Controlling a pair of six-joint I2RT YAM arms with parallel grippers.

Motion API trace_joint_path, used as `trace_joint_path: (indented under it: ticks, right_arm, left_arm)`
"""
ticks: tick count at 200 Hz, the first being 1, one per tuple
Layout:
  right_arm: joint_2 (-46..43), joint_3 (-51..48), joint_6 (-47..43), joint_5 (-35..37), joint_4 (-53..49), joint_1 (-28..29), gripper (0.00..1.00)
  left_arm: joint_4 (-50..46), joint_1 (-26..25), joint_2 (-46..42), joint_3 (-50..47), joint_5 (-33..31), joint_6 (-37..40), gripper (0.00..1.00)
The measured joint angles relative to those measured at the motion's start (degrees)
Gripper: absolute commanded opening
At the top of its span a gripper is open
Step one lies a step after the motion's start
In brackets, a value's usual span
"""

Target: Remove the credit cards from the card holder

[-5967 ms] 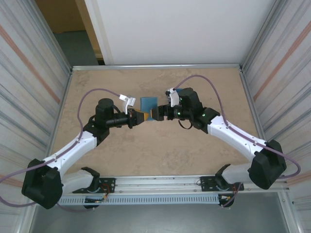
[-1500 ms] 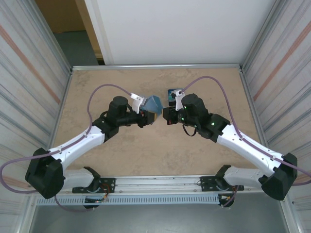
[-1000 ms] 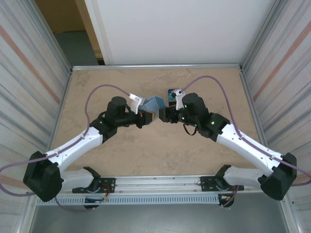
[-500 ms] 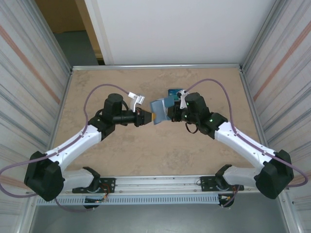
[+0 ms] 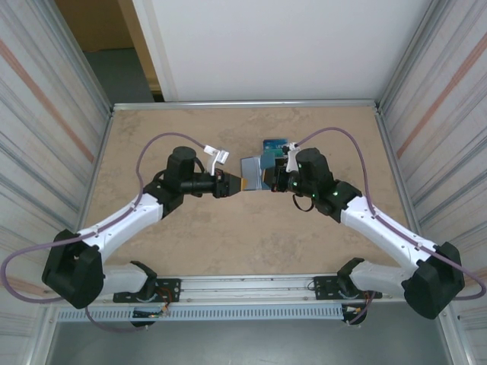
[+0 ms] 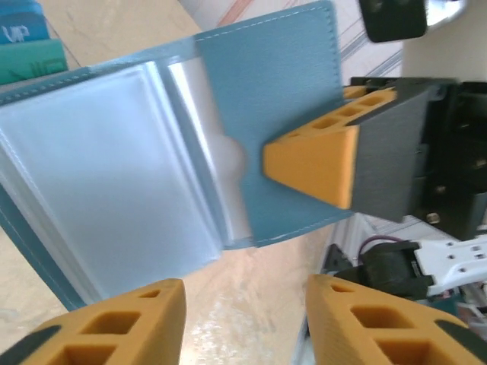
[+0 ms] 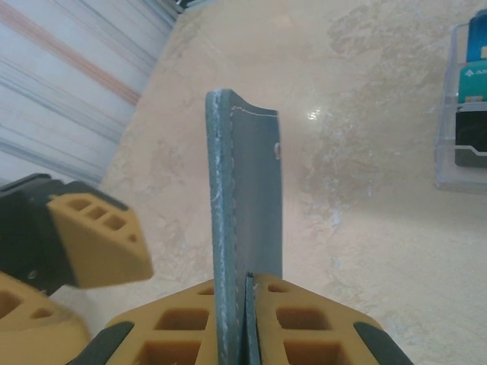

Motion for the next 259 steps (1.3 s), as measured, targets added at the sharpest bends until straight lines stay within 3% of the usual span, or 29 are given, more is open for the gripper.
trace_joint_path:
  ticks: [49,108,133,201,259]
  right_arm:
    - [-2.5,0.0,0.0,-3.1,0.7,-1.0,0.0]
    - [-4.9,0.0,1.7,-13.6,6.0,-6.4,0.0]
    - [-4.9,0.0,3.1,-16.9,8.2,-7.1,0.0]
    - [-4.2,0.0,6.3,-21.4,13.8,-6.6,0.0]
    - [1.7,1.5,7.3,-22.6,16.1,-3.2,0.0]
  left_arm:
    - [3.0,4.8,-3.9,-6.6,-4.5,-4.8,0.81]
    - [12.9,10.5,-4.4,-10.9,0.7,-12.3,0.86]
    - [17.4,11.0,-4.1,-11.0,3.5,-14.8,0.98]
    - [26.8,11.0,0.5,-10.7,8.9,-20.9,0.99]
    - [33.2,8.9,4.1,-9.6,9.8,-24.3,0.99]
